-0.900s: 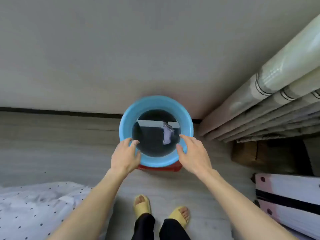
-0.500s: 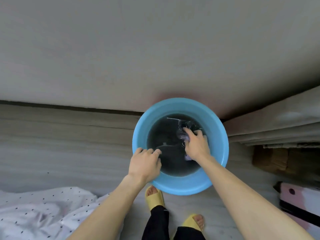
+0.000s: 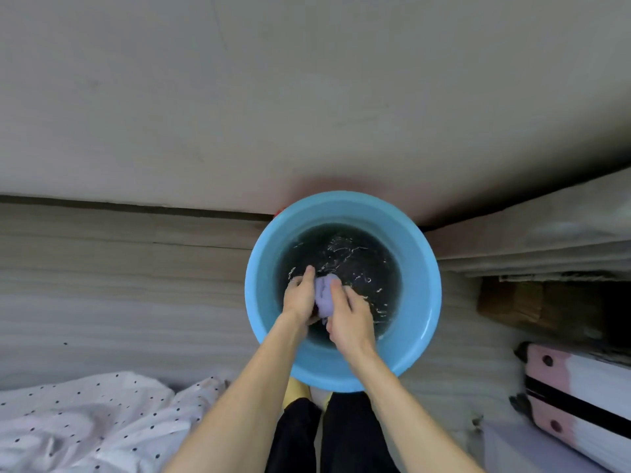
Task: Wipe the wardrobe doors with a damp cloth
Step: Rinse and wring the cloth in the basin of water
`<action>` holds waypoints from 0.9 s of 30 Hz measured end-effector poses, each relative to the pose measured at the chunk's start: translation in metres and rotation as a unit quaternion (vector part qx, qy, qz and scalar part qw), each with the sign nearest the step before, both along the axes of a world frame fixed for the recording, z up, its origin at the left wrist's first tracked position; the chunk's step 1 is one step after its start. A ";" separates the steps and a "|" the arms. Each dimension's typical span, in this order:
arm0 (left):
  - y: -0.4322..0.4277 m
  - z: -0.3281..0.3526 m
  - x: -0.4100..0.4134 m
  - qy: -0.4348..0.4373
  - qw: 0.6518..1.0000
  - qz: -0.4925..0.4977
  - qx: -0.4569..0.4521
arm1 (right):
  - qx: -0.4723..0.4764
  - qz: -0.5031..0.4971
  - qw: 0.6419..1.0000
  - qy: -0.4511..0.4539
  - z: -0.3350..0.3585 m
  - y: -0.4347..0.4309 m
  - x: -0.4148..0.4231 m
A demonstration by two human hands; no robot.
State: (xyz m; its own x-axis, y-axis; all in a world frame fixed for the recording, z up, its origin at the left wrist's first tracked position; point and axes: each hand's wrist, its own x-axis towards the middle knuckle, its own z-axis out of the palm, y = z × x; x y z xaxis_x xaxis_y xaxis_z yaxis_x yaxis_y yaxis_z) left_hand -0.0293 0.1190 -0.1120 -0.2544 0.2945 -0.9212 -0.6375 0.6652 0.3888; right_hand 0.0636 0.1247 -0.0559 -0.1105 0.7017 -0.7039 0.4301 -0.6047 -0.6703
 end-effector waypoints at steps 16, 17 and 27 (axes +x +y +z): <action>-0.007 -0.003 0.008 0.115 0.990 -0.080 -0.024 | 0.132 0.218 0.925 -0.282 -0.056 0.057 0.021; -0.005 -0.003 0.007 0.085 0.994 -0.066 -0.016 | 0.096 0.223 0.938 -0.248 -0.057 0.054 0.016; 0.011 -0.004 0.001 0.038 0.998 -0.046 0.020 | 0.071 0.081 0.992 -0.069 -0.011 0.018 -0.022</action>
